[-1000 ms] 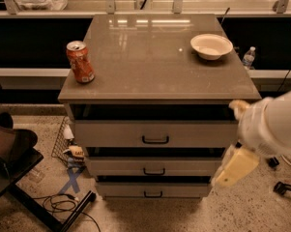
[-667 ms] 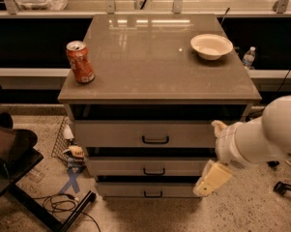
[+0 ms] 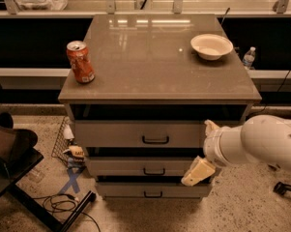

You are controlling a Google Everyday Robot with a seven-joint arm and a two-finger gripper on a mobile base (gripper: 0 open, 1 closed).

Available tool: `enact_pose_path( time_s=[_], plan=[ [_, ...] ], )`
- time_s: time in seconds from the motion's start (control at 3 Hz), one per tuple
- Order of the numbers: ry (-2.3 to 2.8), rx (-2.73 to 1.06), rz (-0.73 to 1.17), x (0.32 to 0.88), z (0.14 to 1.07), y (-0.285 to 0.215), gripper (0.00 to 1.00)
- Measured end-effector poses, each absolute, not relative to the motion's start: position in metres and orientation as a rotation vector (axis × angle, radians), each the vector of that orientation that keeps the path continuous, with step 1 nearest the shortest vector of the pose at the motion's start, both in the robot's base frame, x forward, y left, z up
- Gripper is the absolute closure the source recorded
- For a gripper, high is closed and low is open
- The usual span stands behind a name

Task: Open bottom drawer

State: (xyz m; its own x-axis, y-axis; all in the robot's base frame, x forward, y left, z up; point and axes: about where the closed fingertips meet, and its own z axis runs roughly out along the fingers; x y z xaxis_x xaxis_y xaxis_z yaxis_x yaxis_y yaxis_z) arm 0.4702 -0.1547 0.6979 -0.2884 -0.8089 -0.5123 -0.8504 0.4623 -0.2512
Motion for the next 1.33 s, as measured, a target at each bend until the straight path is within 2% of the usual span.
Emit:
enact_pose_path(
  time_s=[0.33, 0.67, 1.33],
  plan=[
    [2.132, -1.375, 0.093, 0.47, 0.698, -0.155, 0.0],
    [2.101, -1.43, 0.1, 0.464, 0.634, -0.165, 0.0],
    [1.926, -1.611, -0.005, 0.46, 0.536, -0.198, 0.0]
  ],
)
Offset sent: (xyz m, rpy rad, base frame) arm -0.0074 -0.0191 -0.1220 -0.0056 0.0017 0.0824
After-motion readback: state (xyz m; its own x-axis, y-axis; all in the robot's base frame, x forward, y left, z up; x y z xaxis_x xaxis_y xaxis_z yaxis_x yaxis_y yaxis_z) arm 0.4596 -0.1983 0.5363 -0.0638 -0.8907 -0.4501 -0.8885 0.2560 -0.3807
